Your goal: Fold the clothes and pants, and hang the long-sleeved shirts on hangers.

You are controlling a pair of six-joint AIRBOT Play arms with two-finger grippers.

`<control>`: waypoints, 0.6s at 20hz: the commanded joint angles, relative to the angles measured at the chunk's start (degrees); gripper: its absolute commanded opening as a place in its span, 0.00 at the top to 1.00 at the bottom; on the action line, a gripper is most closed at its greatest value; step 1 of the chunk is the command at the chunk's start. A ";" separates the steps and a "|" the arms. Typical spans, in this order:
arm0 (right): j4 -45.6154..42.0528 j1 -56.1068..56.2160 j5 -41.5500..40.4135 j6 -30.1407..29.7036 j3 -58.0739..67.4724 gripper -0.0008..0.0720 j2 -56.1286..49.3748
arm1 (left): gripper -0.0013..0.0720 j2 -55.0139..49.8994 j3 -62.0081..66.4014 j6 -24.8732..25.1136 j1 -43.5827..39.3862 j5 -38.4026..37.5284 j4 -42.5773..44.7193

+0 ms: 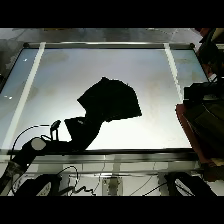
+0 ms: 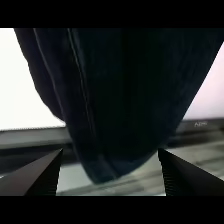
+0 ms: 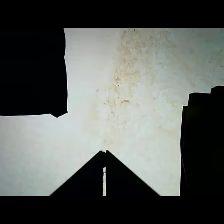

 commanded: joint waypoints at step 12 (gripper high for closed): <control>10.27 0.04 -0.66 -2.51 -0.13 0.95 -2.67 | 0.94 -3.21 8.55 6.54 0.15 -3.21 4.46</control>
